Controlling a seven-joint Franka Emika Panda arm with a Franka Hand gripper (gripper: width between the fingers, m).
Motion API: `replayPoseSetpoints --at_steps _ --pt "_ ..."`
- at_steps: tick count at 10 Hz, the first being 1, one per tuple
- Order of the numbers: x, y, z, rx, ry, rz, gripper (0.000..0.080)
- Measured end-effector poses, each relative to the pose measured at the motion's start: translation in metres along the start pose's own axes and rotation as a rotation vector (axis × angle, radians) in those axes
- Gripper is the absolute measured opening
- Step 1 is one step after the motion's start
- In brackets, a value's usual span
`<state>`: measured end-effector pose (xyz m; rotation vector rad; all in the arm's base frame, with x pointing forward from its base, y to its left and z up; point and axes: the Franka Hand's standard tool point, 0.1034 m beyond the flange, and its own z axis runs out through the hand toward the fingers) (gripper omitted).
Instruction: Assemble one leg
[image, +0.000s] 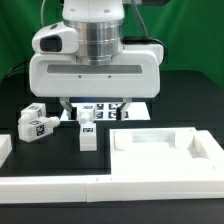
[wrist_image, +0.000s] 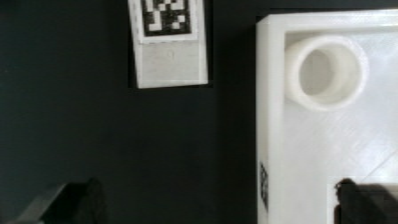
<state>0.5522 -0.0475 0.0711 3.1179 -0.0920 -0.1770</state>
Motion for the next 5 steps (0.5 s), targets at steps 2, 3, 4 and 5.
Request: replayPoseSetpoints --at_steps 2,3,4,5 --pt "-0.016 0.020 0.007 0.007 -0.077 -0.002 0.0648" --pt "-0.023 0.025 0.000 0.015 -0.164 0.002 0.0648" --pt "-0.016 0.027 -0.008 0.019 -0.180 0.012 0.0648" --pt "-0.019 0.026 -0.002 0.017 -0.194 0.023 0.0648"
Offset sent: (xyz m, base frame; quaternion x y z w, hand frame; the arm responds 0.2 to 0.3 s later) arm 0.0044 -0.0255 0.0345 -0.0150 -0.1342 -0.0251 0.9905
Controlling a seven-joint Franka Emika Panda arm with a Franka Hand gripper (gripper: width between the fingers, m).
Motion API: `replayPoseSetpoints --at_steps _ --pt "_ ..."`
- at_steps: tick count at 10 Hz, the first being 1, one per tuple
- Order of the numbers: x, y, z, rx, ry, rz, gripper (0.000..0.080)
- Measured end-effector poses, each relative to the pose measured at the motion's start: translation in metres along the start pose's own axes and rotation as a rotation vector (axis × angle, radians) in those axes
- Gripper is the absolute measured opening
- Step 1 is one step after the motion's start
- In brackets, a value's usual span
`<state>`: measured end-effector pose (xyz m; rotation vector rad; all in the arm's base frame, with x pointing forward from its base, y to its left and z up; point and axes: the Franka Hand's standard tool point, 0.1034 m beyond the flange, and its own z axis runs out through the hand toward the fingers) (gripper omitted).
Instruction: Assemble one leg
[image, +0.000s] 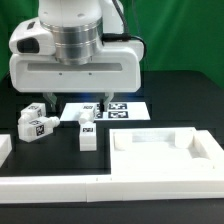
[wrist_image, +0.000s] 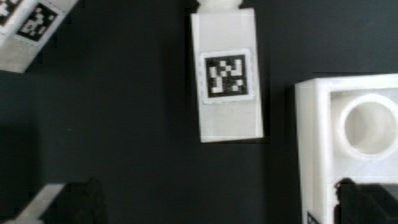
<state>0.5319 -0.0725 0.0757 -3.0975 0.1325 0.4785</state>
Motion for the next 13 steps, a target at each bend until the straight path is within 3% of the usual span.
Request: replayPoseSetpoints --at_steps 1,3,4,7,10,13 --pt "-0.008 -0.001 0.004 0.006 -0.076 -0.001 0.0648" --pt "-0.007 -0.003 0.006 0.010 -0.220 -0.004 0.0648" --pt "-0.013 -0.008 0.010 0.010 -0.349 -0.001 0.0648" --pt "-0.012 -0.009 0.019 -0.004 -0.604 0.024 0.0648" --pt "-0.005 -0.007 0.021 -0.006 -0.571 0.019 0.0648" --pt "-0.009 0.000 0.040 -0.002 -0.566 0.025 0.0648"
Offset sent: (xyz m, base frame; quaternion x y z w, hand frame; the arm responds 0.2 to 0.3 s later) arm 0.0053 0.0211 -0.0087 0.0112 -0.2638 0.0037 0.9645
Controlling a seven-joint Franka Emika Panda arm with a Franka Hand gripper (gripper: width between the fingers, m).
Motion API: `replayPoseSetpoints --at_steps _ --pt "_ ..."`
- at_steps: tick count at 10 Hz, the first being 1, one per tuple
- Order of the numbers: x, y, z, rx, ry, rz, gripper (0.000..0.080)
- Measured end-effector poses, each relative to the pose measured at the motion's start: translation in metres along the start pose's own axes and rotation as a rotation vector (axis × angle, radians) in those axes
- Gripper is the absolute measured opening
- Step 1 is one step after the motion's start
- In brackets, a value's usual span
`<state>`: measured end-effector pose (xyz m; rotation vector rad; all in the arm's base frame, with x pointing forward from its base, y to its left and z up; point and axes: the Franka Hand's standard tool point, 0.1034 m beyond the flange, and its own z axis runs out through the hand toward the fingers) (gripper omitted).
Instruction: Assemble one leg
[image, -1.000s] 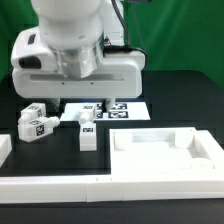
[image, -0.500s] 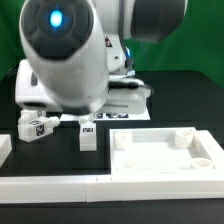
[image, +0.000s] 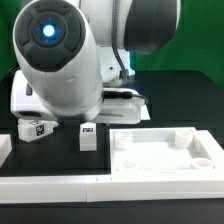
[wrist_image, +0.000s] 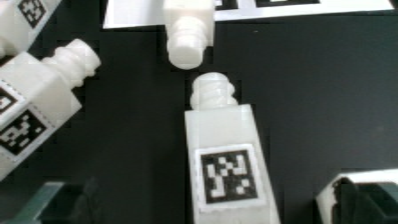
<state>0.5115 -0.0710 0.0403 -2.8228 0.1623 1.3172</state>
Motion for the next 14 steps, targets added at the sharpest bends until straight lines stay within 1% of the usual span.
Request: replayPoseSetpoints --at_steps 8,10,14 --pt "0.012 0.002 0.013 -0.006 0.013 0.004 0.0648" --pt "0.014 0.003 0.019 -0.007 0.002 0.007 0.0648" --pt "0.013 0.003 0.019 -0.006 -0.003 0.008 0.0648"
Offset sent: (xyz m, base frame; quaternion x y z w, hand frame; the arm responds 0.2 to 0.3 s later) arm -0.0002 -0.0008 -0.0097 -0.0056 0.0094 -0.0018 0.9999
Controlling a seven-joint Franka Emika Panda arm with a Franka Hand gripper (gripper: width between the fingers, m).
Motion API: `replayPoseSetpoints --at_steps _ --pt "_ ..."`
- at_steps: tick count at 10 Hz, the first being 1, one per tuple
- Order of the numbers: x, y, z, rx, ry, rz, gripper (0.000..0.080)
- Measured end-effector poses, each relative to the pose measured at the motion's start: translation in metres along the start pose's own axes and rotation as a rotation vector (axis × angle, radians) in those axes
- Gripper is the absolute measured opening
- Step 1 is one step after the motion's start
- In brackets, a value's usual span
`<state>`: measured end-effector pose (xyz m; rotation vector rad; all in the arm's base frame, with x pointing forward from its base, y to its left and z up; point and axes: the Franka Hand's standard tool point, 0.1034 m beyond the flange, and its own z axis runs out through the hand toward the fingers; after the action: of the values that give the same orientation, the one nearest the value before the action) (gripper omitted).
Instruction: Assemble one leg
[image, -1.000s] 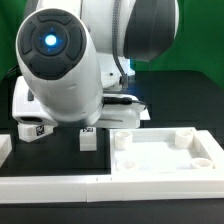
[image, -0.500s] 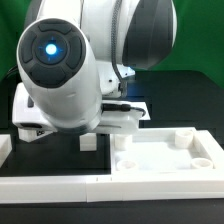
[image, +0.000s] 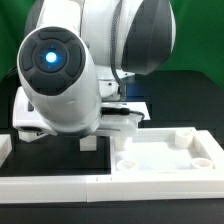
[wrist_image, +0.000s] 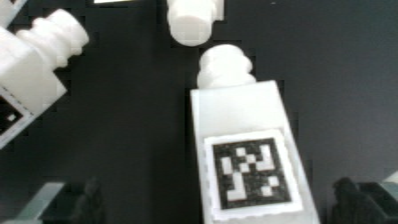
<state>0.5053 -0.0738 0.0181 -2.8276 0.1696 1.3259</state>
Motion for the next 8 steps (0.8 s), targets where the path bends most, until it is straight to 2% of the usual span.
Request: replayPoseSetpoints --at_steps 3,4,8 --pt "-0.0021 0.0029 -0.0014 0.005 -0.094 0.018 0.0648" --pt "0.0027 0.0022 -0.0030 0.001 -0.082 0.016 0.0648" --pt "0.0040 0.0038 0.0001 0.001 -0.086 0.018 0.0648"
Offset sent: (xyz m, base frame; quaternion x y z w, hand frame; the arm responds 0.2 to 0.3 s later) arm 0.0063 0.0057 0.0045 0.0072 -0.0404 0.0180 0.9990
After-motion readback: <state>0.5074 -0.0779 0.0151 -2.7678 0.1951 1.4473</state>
